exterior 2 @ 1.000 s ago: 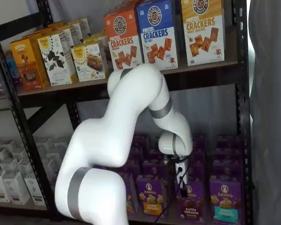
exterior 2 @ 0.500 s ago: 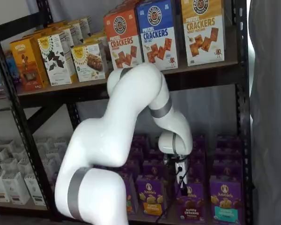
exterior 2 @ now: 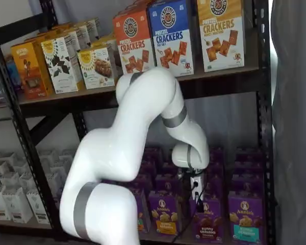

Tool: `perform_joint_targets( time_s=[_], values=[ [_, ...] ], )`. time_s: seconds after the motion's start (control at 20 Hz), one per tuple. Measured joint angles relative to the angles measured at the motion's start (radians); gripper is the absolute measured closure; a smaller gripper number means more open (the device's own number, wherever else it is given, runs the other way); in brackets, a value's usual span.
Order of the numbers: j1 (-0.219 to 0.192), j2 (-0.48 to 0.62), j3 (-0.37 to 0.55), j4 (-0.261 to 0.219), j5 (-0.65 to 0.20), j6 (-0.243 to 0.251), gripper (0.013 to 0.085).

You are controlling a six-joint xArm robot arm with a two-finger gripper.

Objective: Pick up the purple box with a brown patch in the center, on the bottom shelf, the fifth box from the left

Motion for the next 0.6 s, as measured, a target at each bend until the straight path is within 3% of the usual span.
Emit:
perform_joint_targets(
  time_s=[0.35, 0.6],
  values=[
    [0.017, -0.065, 0.089, 0.016, -0.017, 0.001, 0.069],
    [0.023, -0.139, 0.199, -0.034, -0.041, 0.054, 0.069]
  ],
)
